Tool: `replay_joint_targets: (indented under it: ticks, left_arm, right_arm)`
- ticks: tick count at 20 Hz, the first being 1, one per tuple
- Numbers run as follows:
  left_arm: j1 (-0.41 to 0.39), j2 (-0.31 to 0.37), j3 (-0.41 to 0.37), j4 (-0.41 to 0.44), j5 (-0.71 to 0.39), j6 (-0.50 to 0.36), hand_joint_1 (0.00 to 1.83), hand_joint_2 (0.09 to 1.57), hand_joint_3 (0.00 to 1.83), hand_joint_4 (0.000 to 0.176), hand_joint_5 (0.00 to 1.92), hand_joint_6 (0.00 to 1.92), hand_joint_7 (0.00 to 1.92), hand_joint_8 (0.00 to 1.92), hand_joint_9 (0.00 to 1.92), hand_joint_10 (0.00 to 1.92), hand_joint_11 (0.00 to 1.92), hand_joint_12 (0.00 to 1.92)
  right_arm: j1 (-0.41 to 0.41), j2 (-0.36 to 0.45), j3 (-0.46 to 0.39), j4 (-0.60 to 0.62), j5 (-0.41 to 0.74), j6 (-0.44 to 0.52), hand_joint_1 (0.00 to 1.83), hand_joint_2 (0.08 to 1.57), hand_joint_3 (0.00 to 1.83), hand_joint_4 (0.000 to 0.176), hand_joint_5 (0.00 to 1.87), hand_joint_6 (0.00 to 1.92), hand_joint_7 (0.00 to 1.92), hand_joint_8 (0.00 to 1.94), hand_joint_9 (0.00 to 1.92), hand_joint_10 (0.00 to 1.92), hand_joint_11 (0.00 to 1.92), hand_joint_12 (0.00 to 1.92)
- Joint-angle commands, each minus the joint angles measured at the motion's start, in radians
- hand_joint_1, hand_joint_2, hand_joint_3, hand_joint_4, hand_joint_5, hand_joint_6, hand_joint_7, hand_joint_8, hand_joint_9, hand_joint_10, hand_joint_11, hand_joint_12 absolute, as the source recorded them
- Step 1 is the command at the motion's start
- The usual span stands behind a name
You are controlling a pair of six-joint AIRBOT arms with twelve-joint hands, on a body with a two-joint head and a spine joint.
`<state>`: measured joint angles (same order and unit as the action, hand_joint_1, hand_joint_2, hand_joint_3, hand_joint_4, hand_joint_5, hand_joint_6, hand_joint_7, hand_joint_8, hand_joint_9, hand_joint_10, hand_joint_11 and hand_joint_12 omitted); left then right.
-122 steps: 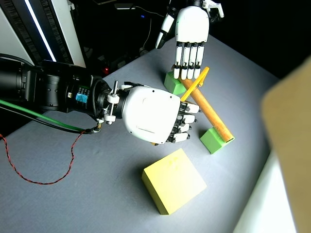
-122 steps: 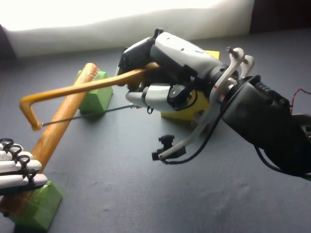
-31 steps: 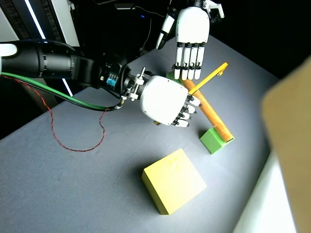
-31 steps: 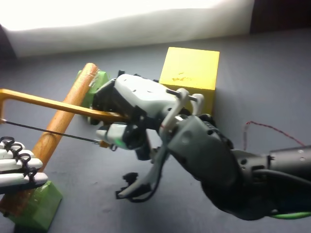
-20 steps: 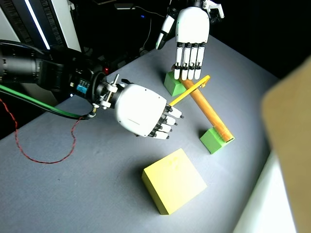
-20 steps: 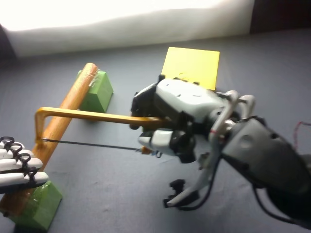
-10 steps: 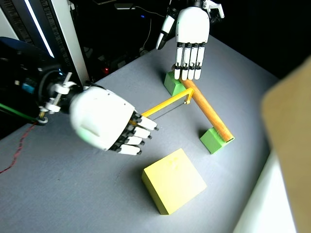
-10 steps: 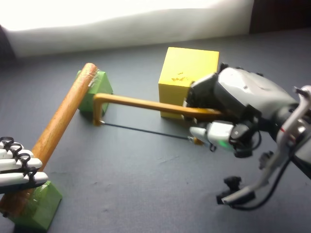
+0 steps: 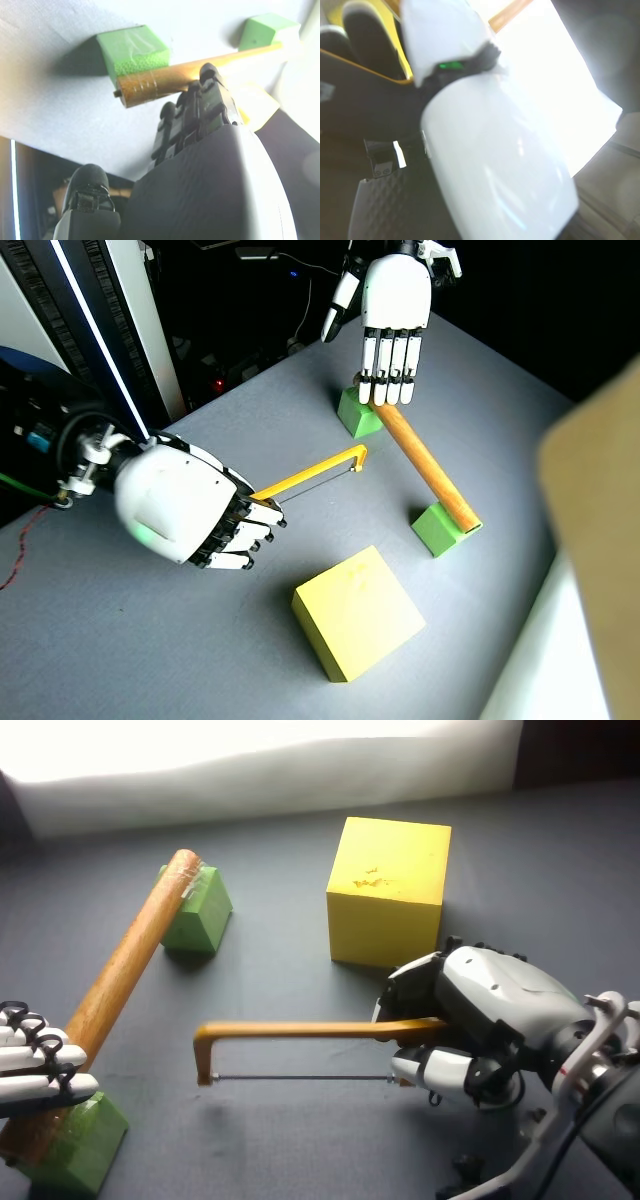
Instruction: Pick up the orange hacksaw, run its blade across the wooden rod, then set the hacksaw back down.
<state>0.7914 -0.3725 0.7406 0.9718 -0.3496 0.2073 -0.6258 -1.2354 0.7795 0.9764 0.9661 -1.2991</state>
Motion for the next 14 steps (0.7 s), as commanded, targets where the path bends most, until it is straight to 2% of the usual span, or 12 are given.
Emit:
replay_joint_targets:
  ticks: [1,2,3,5,6,7,8,9,10,11,12,14]
  left_arm:
    - [-0.009,-0.002,0.008,-0.018,-0.011,-0.002,0.00,1.20,0.00,0.000,0.01,0.00,0.00,0.00,0.00,0.00,0.01,0.05]
    - [-0.009,-0.003,0.009,-0.018,-0.011,-0.002,0.00,1.20,0.00,0.000,0.00,0.00,0.00,0.00,0.00,0.00,0.01,0.05]
    - [-0.009,-0.004,0.010,-0.018,-0.015,-0.002,0.00,1.20,0.00,0.000,0.01,0.00,0.00,0.00,0.00,0.00,0.01,0.06]
    - [-0.010,-0.006,0.014,-0.018,-0.023,-0.002,0.00,1.20,0.00,0.000,0.01,0.00,0.01,0.00,0.00,0.00,0.01,0.06]
    - [-0.010,-0.008,0.017,-0.018,-0.029,-0.002,0.00,1.20,0.00,0.000,0.01,0.00,0.01,0.00,0.00,0.00,0.00,0.06]
    - [-0.011,-0.010,0.020,-0.018,-0.032,-0.002,0.00,1.20,0.00,0.000,0.01,0.00,0.01,0.00,0.00,0.00,0.00,0.06]
    - [-0.015,-0.012,0.025,-0.018,-0.039,-0.002,0.00,1.20,0.00,0.000,0.01,0.00,0.00,0.00,0.00,0.00,0.00,0.03]
    - [-0.018,-0.017,0.031,-0.018,-0.050,-0.002,0.00,1.20,0.00,0.000,0.00,0.00,0.00,0.00,0.00,0.00,0.00,0.02]
    - [-0.022,-0.021,0.035,-0.018,-0.058,-0.002,0.00,1.20,0.00,0.000,0.00,0.00,0.00,0.00,0.00,0.00,0.01,0.03]
    - [-0.033,-0.031,0.039,-0.018,-0.071,-0.002,0.00,1.20,0.00,0.000,0.01,0.00,0.00,0.00,0.00,0.00,0.00,0.02]
    - [-0.040,-0.037,0.038,-0.018,-0.089,-0.002,0.00,1.20,0.00,0.000,0.01,0.00,0.00,0.00,0.00,0.00,0.01,0.03]
    - [-0.045,-0.042,0.038,-0.018,-0.116,-0.002,0.00,1.20,0.00,0.000,0.01,0.00,0.00,0.00,0.00,0.00,0.01,0.03]
  right_arm:
    - [0.002,-0.004,0.007,-0.082,0.087,0.015,1.37,1.15,0.00,0.000,0.79,1.10,0.91,1.09,0.92,1.29,0.79,1.18]
    - [-0.006,-0.018,0.021,-0.100,0.086,0.018,1.37,1.13,0.00,0.000,0.83,1.03,0.95,1.04,0.98,1.24,0.80,1.19]
    - [-0.012,-0.026,0.030,-0.115,0.081,0.020,1.36,1.15,0.00,0.000,0.79,1.10,0.91,1.10,0.93,1.27,0.79,1.19]
    - [-0.020,-0.032,0.033,-0.131,0.063,0.020,1.36,1.14,0.00,0.000,0.83,1.06,0.91,1.11,0.95,1.24,0.76,1.21]
    - [-0.025,-0.032,0.033,-0.151,0.054,0.020,1.22,1.18,0.00,0.000,0.82,1.11,0.89,1.22,0.88,0.97,0.69,1.24]
    - [-0.026,-0.032,0.033,-0.158,0.051,0.020,1.22,1.18,0.00,0.000,0.82,1.11,0.89,1.22,0.88,0.97,0.69,1.24]
    - [-0.028,-0.032,0.033,-0.172,0.043,0.021,1.18,1.21,0.00,0.000,0.76,1.23,0.85,1.29,0.84,0.84,0.64,1.25]
    - [-0.028,-0.031,0.033,-0.183,0.035,0.022,1.06,1.25,0.00,0.000,0.72,1.35,0.75,0.74,0.79,0.68,0.54,1.25]
    - [-0.027,-0.031,0.033,-0.190,0.032,0.026,0.96,1.22,0.00,0.000,0.59,0.70,0.73,0.34,0.72,0.45,0.43,1.22]
    - [-0.025,-0.028,0.033,-0.203,0.031,0.033,0.92,1.21,0.00,0.000,0.63,0.34,0.74,0.14,0.73,0.28,0.39,1.19]
    - [-0.023,-0.025,0.032,-0.214,0.031,0.043,0.89,1.20,0.00,0.000,0.66,0.15,0.72,0.04,0.72,0.16,0.36,1.18]
    - [-0.022,-0.019,0.032,-0.228,0.032,0.060,0.89,1.20,0.00,0.000,0.66,0.15,0.72,0.04,0.72,0.16,0.36,1.18]
